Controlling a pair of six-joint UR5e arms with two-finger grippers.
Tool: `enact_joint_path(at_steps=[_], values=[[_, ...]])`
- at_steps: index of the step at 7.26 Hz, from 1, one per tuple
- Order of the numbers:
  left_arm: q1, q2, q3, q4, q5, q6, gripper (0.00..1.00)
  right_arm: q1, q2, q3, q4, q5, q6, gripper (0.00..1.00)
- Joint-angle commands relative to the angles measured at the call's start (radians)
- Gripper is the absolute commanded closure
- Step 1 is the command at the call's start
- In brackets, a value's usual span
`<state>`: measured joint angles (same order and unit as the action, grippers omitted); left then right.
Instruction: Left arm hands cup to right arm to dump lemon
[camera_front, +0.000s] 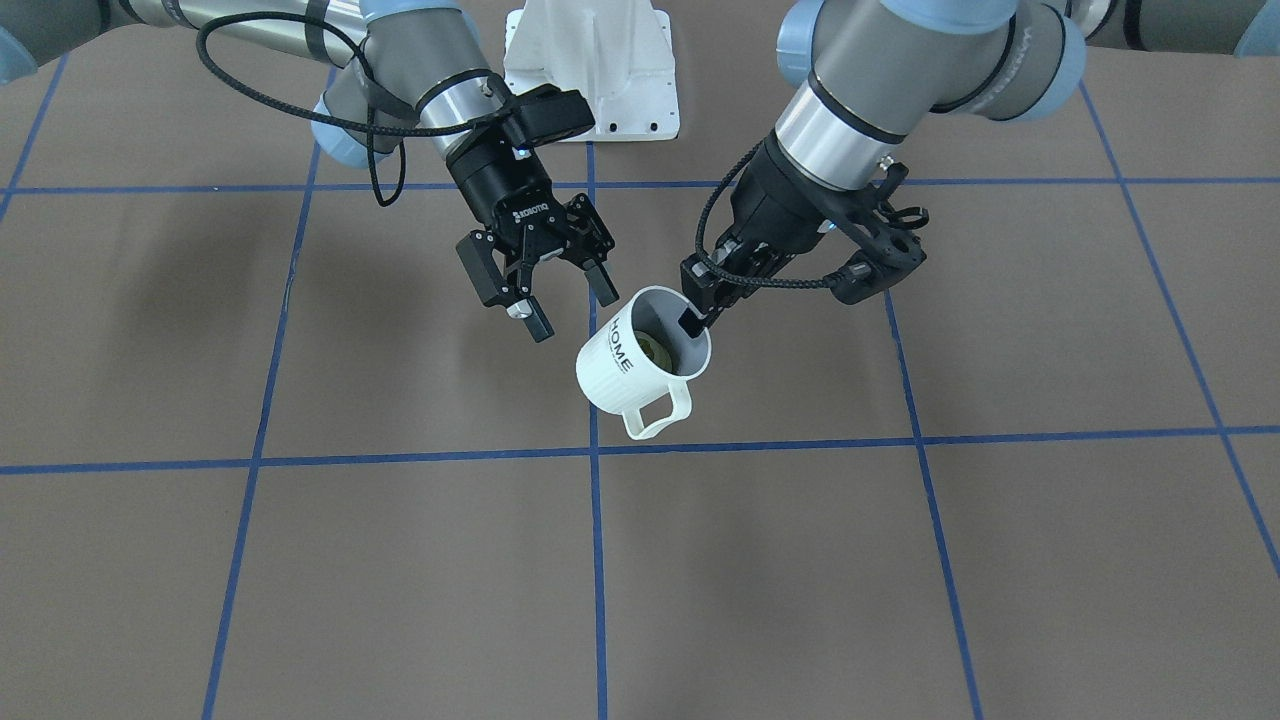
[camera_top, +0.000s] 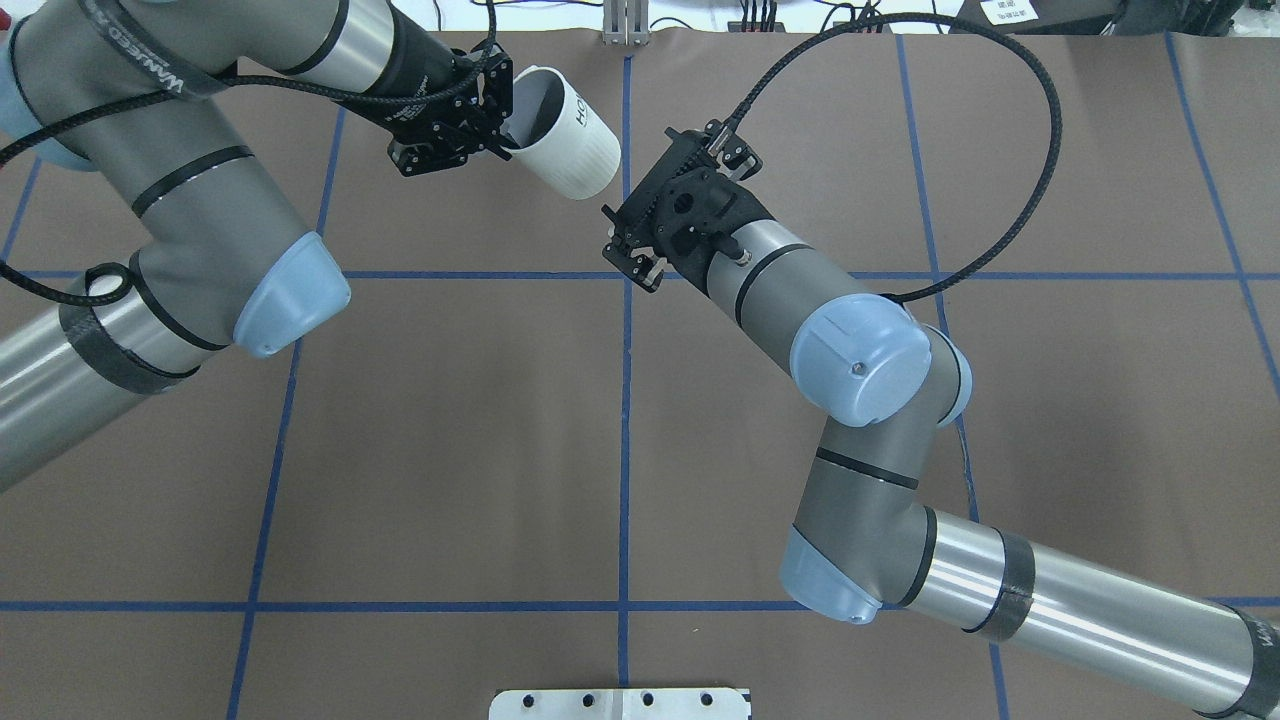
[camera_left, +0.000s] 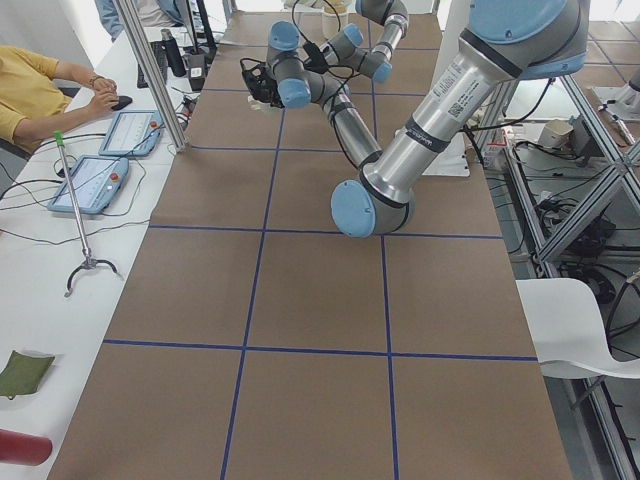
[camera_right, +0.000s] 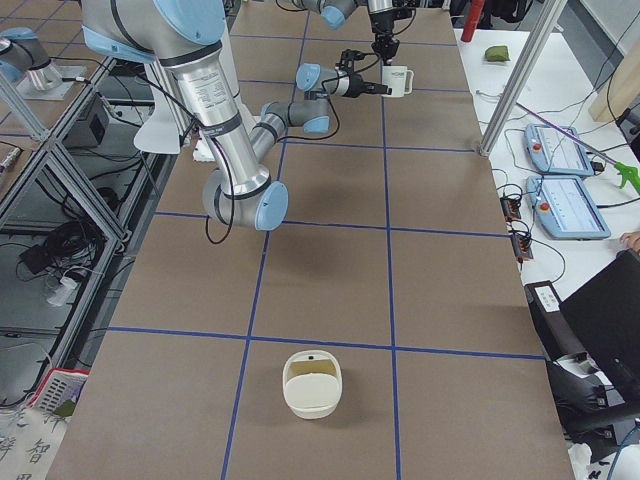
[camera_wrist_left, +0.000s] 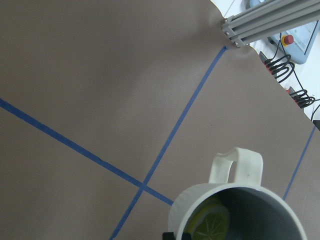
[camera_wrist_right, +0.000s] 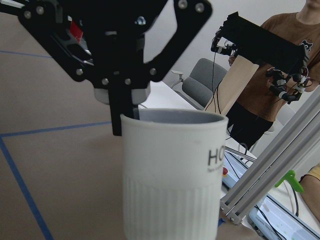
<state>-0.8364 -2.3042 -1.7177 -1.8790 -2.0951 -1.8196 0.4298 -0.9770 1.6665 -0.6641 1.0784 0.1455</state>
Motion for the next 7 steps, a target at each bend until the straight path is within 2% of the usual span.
enact_joint_path(at_steps=[1,7], values=[[0.039,-0.006,-0.008,0.000,0.027,-0.012,1.00,-0.025,-0.011,-0.001,0.041,-0.034,-0.001,0.06],[0.054,-0.006,-0.017,0.000,0.029,-0.014,1.00,-0.026,-0.014,-0.011,0.040,-0.064,-0.001,0.06]])
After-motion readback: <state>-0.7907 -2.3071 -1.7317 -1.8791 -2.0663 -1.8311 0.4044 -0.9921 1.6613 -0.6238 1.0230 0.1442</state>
